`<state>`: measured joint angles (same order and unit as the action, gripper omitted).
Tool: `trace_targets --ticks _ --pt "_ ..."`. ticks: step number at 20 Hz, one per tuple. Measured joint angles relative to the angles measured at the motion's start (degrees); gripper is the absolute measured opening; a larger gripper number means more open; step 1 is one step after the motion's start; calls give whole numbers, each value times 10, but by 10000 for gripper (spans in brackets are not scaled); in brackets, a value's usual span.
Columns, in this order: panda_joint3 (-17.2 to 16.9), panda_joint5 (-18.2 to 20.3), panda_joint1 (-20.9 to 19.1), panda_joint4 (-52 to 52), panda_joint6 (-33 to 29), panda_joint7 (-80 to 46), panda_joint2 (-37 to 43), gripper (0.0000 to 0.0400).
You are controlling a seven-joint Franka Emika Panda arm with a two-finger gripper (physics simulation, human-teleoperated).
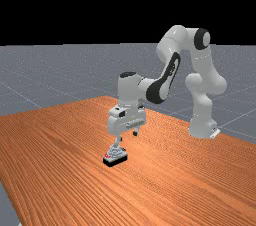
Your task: Turn on the trigger
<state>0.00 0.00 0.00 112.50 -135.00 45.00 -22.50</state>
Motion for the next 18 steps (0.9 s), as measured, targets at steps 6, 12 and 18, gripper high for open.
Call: trace_targets --ticks 6,12,18 --pt "1 0 -1 94 -33 7 61 20" --pt "-2 -8 4 94 -34 -7 59 1" --pt "-7 -24 9 94 -38 -21 55 0"
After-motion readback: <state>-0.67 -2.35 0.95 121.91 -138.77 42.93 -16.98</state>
